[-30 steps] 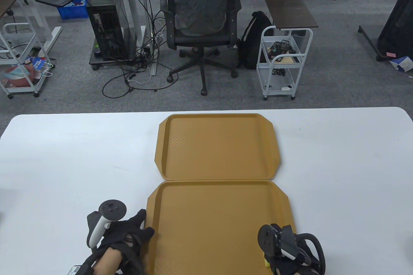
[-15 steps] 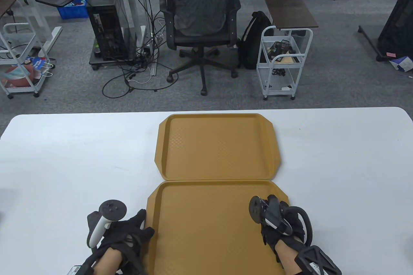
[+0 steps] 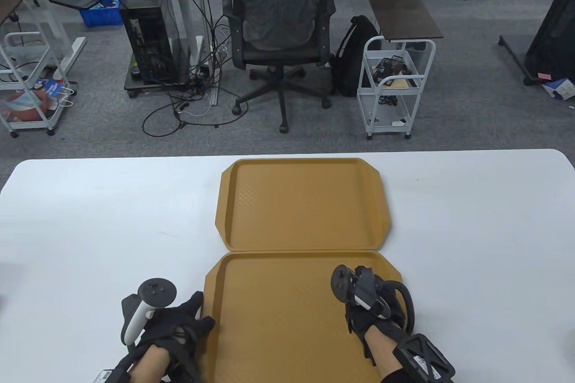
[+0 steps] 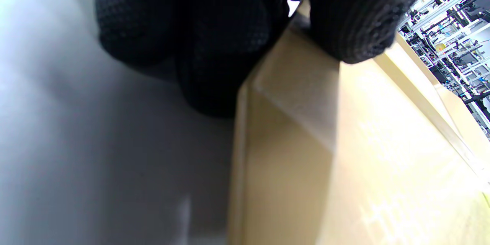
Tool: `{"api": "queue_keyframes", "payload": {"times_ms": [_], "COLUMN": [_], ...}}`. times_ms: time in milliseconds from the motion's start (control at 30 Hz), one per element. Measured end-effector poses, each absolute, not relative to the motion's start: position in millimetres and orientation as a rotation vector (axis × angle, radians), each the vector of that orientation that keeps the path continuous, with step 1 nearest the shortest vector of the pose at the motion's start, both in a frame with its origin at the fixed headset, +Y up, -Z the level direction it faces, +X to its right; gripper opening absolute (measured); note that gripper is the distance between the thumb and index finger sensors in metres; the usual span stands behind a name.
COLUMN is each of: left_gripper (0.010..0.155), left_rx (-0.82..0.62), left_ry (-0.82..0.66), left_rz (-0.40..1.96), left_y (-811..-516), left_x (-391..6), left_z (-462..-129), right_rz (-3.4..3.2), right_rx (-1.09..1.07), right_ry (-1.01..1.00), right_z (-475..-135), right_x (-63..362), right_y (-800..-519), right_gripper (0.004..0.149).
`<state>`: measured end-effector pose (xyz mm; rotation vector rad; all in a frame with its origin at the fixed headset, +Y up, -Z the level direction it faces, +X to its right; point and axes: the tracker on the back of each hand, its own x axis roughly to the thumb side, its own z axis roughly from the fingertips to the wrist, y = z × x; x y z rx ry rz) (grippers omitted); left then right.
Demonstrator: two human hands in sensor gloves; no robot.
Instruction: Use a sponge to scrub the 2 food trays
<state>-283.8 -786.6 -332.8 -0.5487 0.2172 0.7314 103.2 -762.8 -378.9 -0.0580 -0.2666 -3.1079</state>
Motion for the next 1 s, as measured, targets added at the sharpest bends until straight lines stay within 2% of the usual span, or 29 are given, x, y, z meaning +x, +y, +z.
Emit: {"api": "queue_keyframes", "payload": {"times_ms": [500,1000], "left_gripper": [0.076,0.076], "left_rx": [-0.549,-0.549], "left_ry": [0.214,0.214], "left_rz": [0.731,0.732], "left_y": [-787,-787], "left_x": [-284,-284], "left_z": [-333,-333], "right_rz": [-3.216,-3.318], "right_rx": [-0.347,-0.5], "right_ry": [-0.311,-0.385], "right_z": [-382,-375], "right_x": [-18,-101], "right_y": [-764,-769], "right_gripper": [0.061,0.063]}}
